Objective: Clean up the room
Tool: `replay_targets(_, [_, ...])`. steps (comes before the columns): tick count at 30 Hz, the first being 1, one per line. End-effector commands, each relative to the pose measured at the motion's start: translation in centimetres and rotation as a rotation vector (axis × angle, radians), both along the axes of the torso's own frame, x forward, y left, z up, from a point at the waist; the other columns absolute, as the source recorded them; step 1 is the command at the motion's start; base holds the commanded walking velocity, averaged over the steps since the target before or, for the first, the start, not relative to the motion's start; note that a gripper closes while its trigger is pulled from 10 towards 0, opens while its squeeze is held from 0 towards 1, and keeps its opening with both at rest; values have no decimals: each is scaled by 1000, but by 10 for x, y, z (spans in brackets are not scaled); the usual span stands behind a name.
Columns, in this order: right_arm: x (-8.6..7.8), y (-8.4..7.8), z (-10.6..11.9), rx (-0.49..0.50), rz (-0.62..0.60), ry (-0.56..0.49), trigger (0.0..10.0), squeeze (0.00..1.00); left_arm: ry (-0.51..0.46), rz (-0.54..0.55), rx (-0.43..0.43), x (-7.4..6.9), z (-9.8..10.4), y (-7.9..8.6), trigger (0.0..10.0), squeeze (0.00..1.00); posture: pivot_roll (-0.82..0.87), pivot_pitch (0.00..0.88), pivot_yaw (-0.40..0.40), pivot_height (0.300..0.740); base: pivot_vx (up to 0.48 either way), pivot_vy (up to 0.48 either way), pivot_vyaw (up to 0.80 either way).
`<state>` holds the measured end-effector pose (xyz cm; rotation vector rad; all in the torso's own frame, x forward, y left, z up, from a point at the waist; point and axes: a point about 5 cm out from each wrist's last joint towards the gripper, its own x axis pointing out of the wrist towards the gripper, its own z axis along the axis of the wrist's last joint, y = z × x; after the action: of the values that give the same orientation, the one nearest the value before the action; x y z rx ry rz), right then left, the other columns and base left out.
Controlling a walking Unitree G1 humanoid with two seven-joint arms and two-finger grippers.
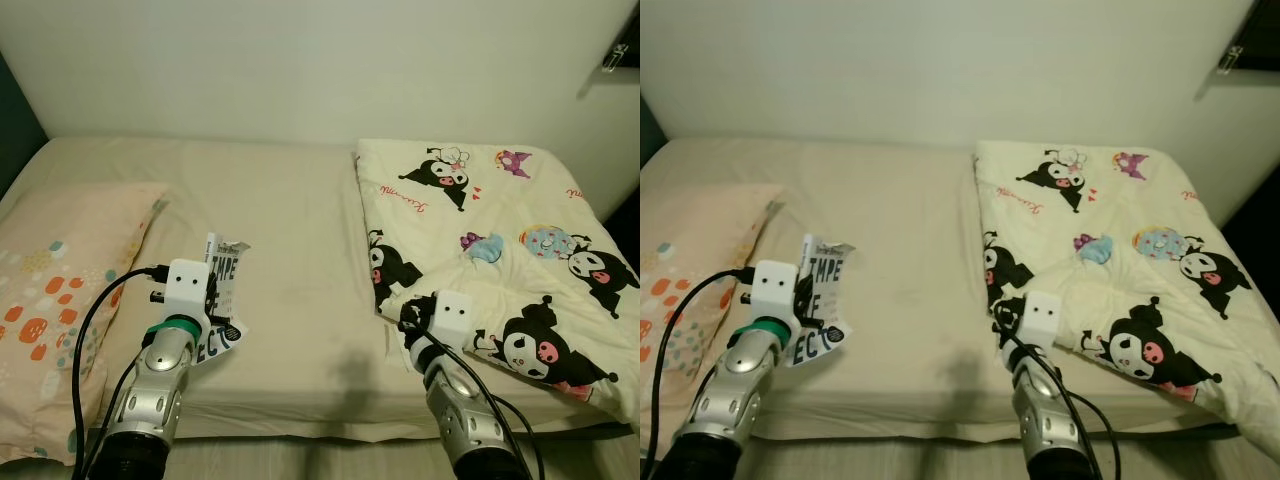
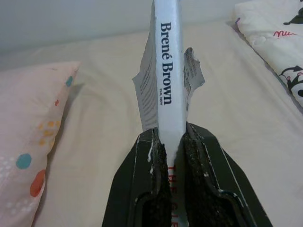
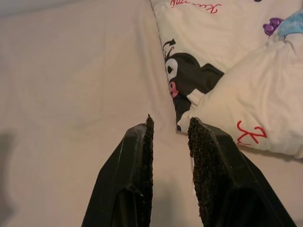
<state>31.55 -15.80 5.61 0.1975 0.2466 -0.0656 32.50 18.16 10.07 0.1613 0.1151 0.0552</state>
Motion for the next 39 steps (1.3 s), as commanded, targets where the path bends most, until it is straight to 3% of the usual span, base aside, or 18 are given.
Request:
replay_targets(1, [-2,0,-5,-4,-8,21,10000,0,-18,-1,4,3,5,1,10000,0,123,16,15,740,0,0,0])
replay_targets(39, [-4,7,-12,-44,30,46,10000,0,-46,11,-14,-3,4,3,10000,0,103,12,2,740,0,0,0])
